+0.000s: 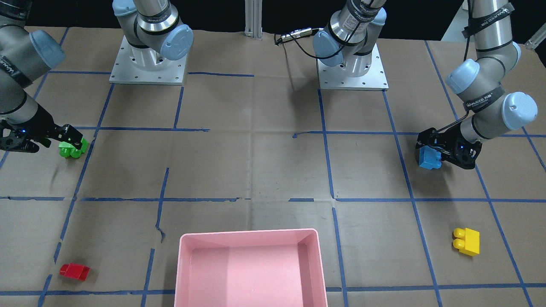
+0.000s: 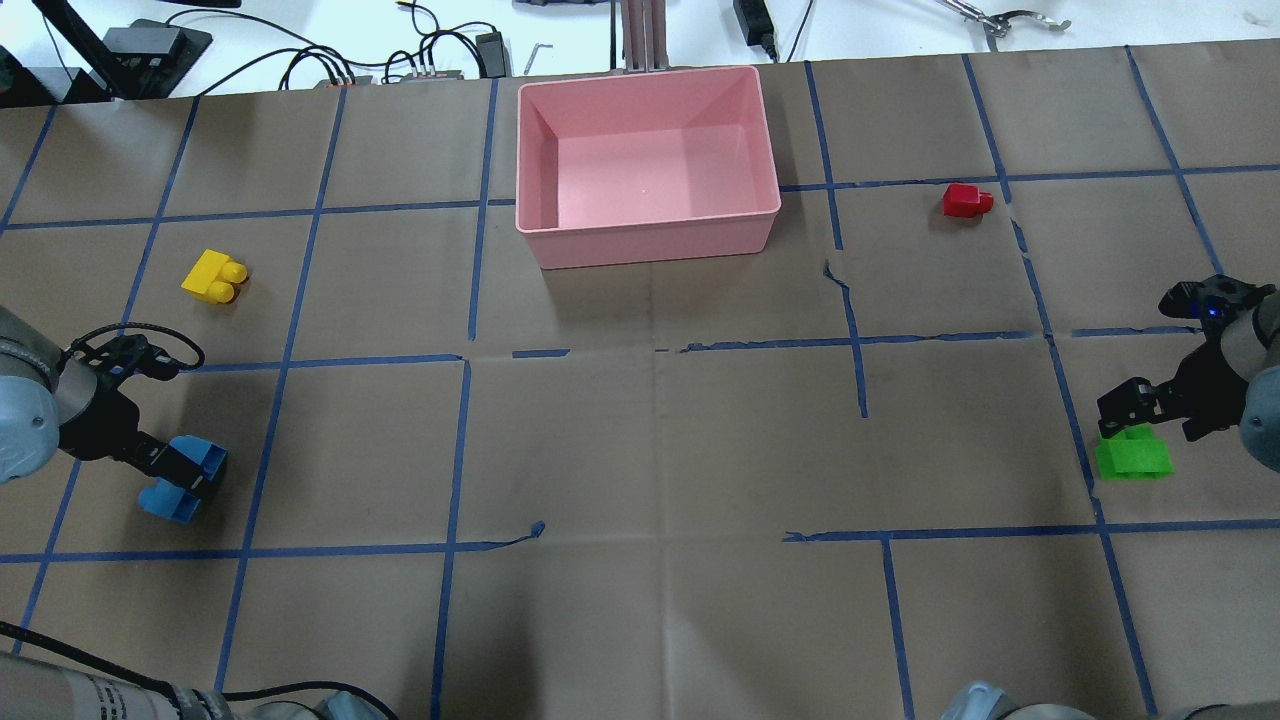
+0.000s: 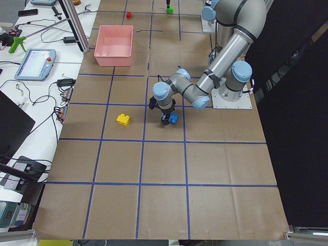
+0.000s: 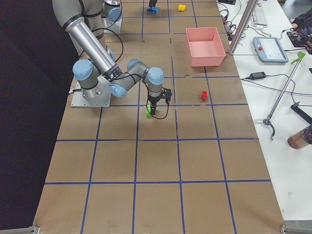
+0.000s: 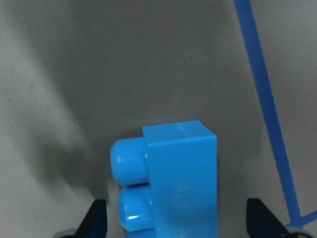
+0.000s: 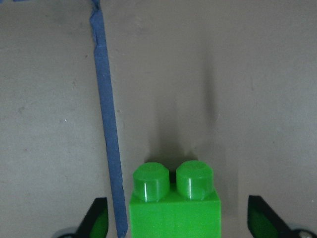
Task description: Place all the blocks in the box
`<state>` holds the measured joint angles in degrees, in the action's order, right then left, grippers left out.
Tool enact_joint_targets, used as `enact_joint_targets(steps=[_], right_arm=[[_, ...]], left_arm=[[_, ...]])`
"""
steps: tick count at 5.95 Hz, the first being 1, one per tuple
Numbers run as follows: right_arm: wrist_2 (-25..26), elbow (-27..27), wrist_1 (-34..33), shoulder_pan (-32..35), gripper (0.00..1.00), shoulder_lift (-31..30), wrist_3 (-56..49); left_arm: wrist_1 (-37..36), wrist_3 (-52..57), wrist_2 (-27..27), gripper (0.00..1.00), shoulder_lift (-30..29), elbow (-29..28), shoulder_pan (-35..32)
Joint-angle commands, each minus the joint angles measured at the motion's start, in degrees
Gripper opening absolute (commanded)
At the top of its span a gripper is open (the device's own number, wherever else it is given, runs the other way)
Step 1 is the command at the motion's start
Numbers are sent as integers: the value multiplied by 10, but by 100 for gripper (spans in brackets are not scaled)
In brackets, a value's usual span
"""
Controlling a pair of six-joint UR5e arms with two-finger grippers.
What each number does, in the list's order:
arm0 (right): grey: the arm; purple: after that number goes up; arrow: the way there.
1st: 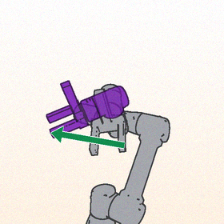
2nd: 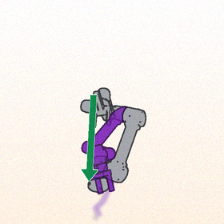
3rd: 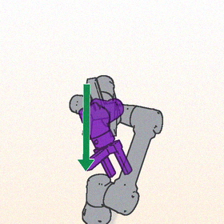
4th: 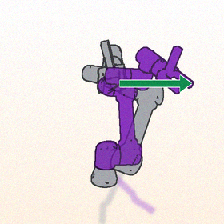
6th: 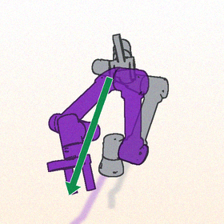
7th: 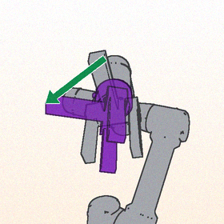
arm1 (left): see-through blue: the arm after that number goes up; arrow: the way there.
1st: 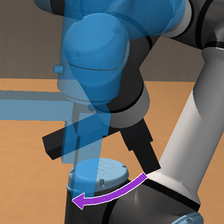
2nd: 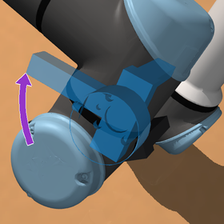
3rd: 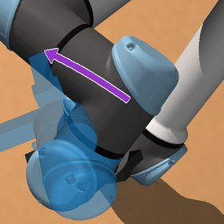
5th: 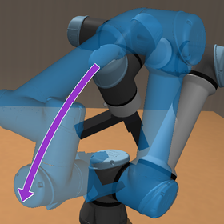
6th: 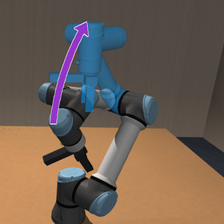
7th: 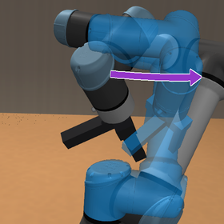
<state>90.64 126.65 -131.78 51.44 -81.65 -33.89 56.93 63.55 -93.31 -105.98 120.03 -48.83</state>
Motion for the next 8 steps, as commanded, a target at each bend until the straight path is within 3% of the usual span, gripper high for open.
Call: enact_joint_targets(steps=[1, 3, 4, 5, 6, 7, 8], right_arm=[[5, 1, -5, 1, 99, 11, 15], [5, 1, -4, 1, 90, 23, 15], [5, 1, -5, 1, 90, 25, 15], [5, 1, -4, 0, 87, 25, 15], [4, 0, -3, 1, 59, 25, 16], [4, 0, -2, 1, 43, 24, 15], [4, -3, -1, 1, 40, 19, 15]], left_arm=[[-1, -1, 0, 80, -3, 0, 0], [-1, -2, 0, 48, -5, 0, 0], [-1, -2, 0, 28, -5, -1, 0], [-1, -15, 0, 14, -2, -2, -1], [-1, -24, -1, 13, 3, -2, -4], [0, -25, -2, 12, 8, -7, -7], [1, -26, -2, 8, 16, -8, -8]])
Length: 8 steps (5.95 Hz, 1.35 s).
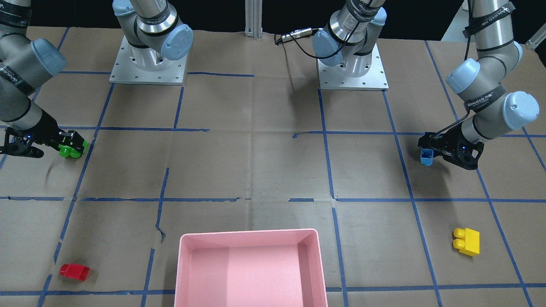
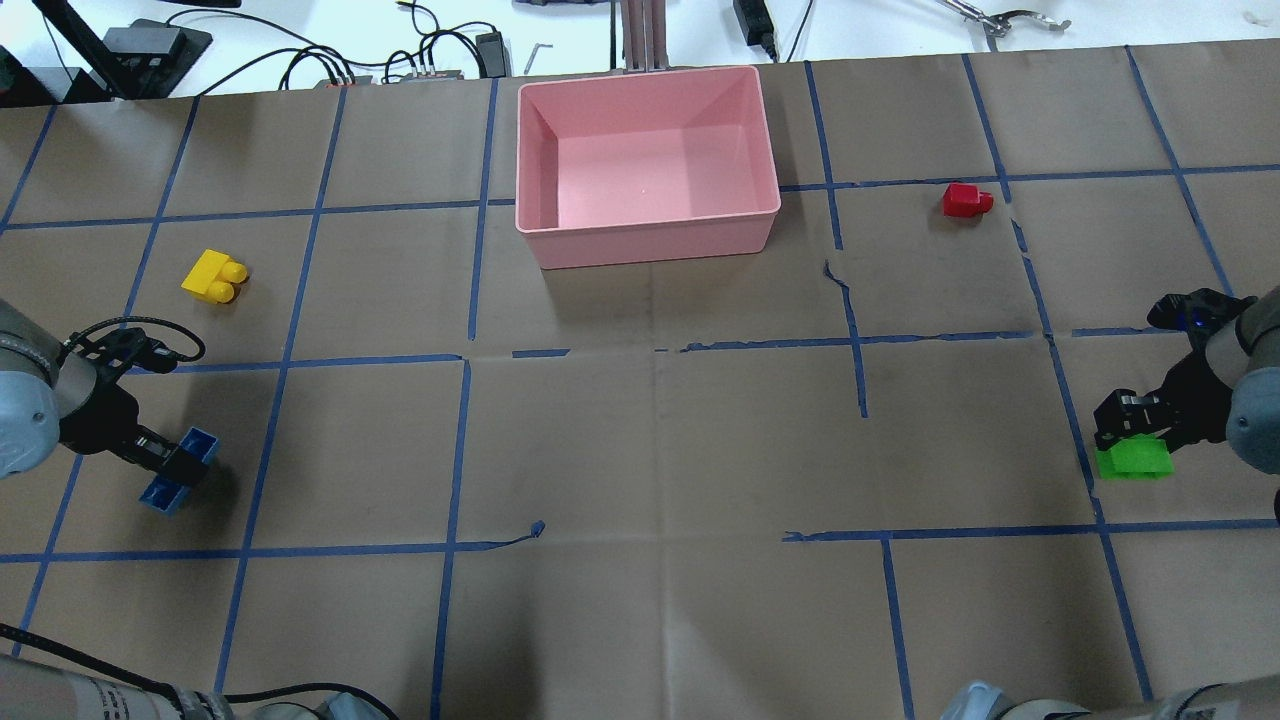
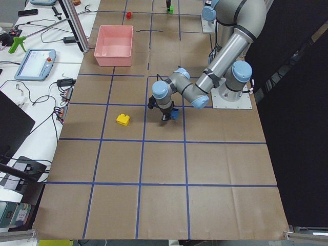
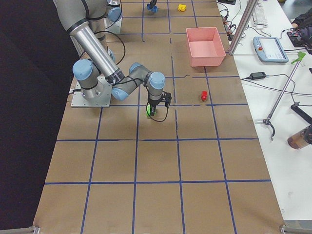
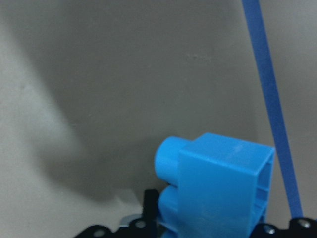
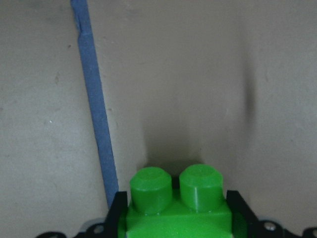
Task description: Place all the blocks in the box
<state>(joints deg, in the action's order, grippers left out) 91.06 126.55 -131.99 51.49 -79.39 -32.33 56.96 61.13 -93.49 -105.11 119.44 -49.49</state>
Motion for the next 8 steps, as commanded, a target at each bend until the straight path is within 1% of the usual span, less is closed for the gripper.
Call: enact_joint_targets(steps=[1, 2, 3, 4, 5, 6, 7, 8], right_arm=[[0, -22, 8, 0, 40, -9, 1], [-2, -75, 48, 5, 40, -10, 1], [-6, -146, 132, 11, 40, -12, 3], [-6, -235, 235, 33, 40, -12, 12], [-7, -321, 327, 60, 40, -10, 43], [-3, -389, 386, 100, 40, -7, 66], [0, -430, 416, 135, 40, -6, 72], [-1, -438, 418, 149, 40, -6, 75]], left_arm=[[5, -16, 0, 0, 21, -2, -9], [4, -34, 4, 0, 48, -6, -30], [6, -88, 22, 0, 73, -23, -66], [6, -178, 77, 0, 77, -64, -110], [31, -314, 87, 0, 64, -115, -183], [40, -444, 90, 0, 44, -161, -255], [40, -548, 107, 0, 1, -222, -318], [40, -639, 121, 0, -63, -310, -373]])
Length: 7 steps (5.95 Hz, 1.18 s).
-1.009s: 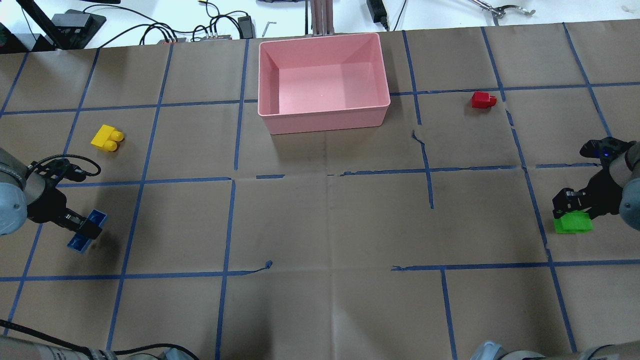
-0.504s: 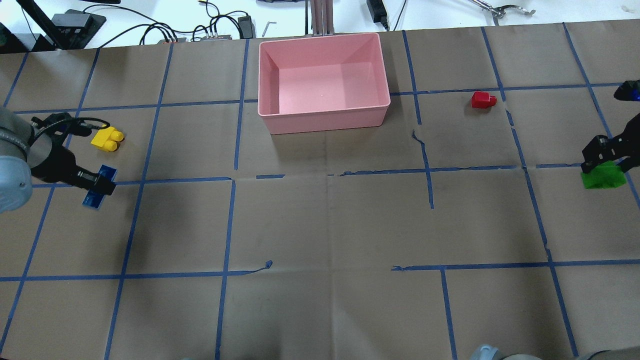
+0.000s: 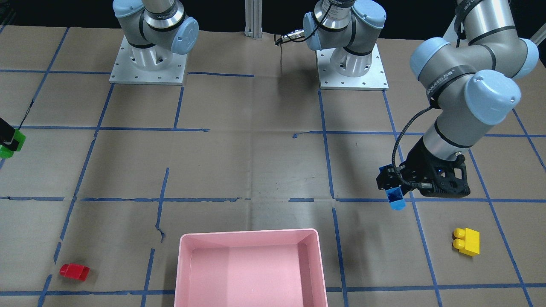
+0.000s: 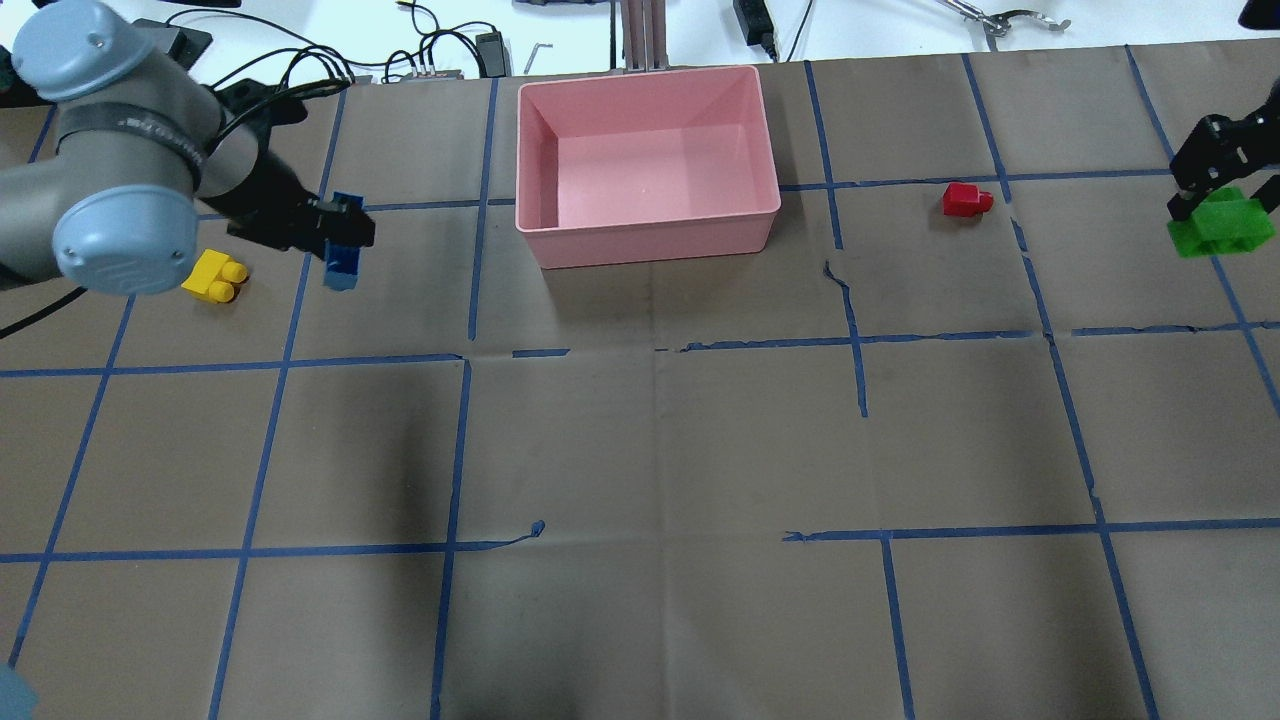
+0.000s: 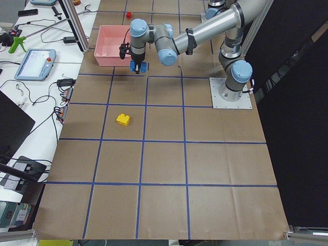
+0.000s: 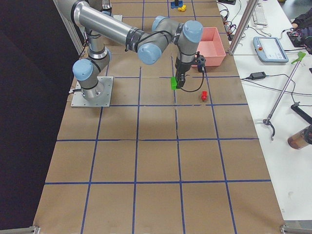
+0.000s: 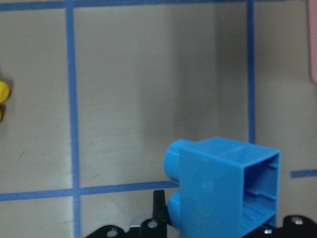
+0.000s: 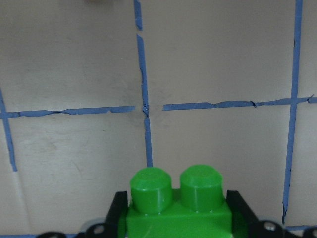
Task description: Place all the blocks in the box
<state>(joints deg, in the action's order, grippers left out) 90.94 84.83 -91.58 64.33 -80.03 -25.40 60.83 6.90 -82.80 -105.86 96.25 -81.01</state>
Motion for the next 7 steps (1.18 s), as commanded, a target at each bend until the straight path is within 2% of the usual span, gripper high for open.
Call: enact_joint_targets(steps=[1, 3, 4, 5, 7], right_arm=[[-1, -21, 15, 23, 40, 1, 5], [-1, -20, 15, 23, 40, 3, 5], [-2, -20, 15, 23, 40, 3, 5], [-2, -20, 16, 22, 40, 3, 5], [-4, -19, 17, 23, 40, 3, 5]], left_arm=[[-2, -163, 18, 0, -126, -173, -107], [-4, -291, 21, 3, -241, -334, -166], [-6, -312, 21, 9, -287, -391, -178], [-9, -313, 15, 99, -299, -390, -194], [-10, -312, -2, 99, -280, -335, -216]])
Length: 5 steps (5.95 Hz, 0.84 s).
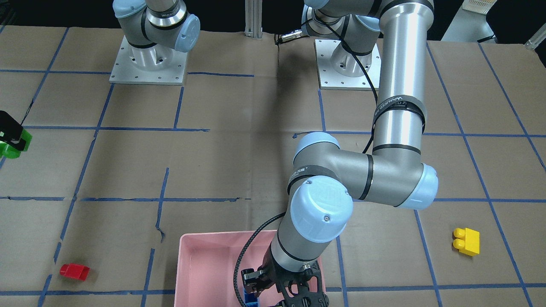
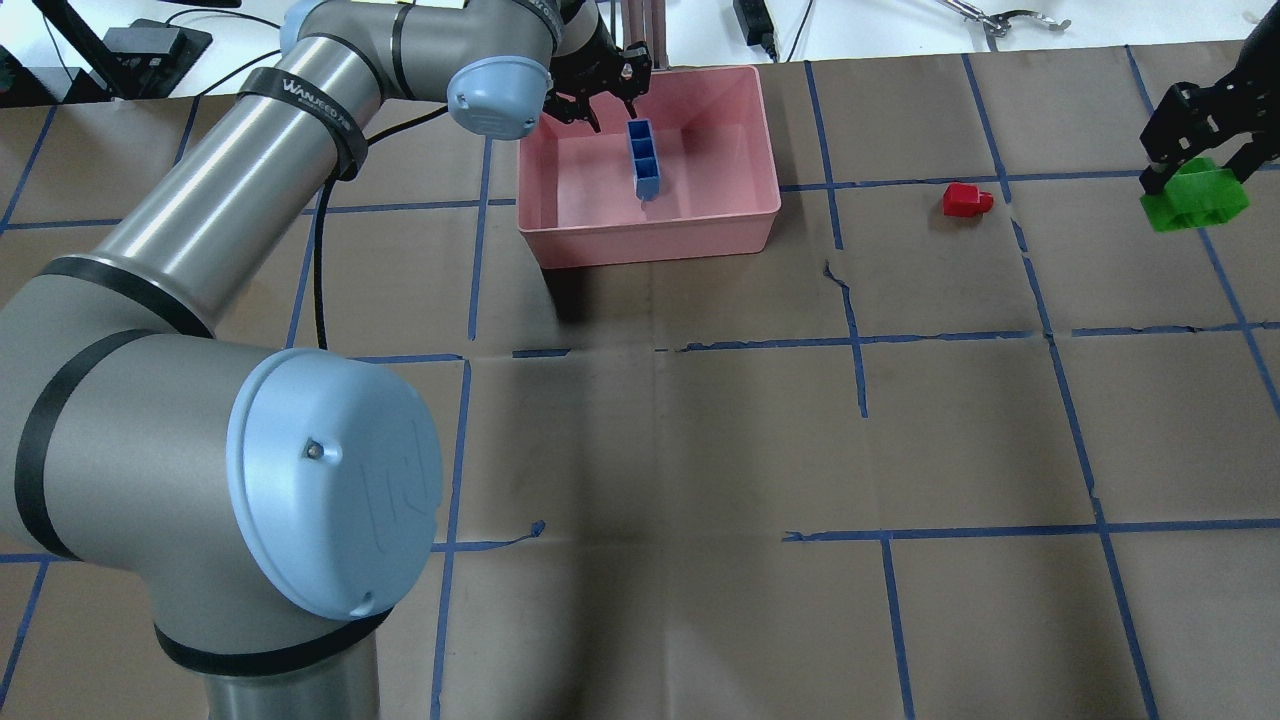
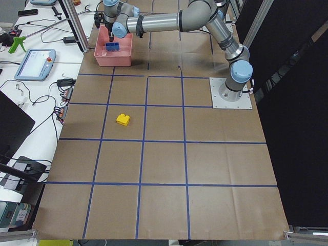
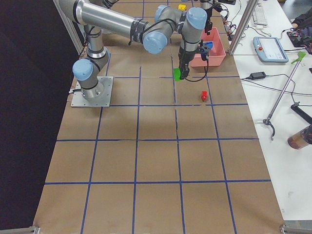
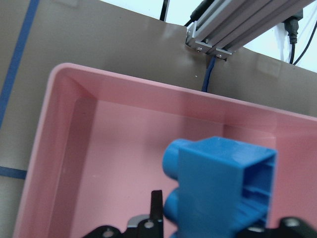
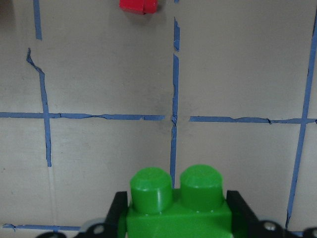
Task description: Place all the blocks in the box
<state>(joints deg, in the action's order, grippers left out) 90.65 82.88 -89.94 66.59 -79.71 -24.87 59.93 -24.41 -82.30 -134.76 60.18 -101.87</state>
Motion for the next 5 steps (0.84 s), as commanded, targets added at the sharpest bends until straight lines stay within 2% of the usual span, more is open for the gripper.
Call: enact_joint_targets(steps=[1, 3, 4, 5], right_arm=[[-5, -2, -1, 0, 40, 0, 6], [-5, -7, -11, 54, 40, 0, 79], [-5, -22, -14, 103, 40, 12, 155], [-5, -65, -32, 175, 40, 51, 220]], left_arm=[[3, 32, -8, 99, 34, 53, 4], [12, 220, -67, 99, 108, 134, 74], [12, 372, -122, 99, 161, 211, 127], [8, 458, -134, 99, 212, 294, 190]])
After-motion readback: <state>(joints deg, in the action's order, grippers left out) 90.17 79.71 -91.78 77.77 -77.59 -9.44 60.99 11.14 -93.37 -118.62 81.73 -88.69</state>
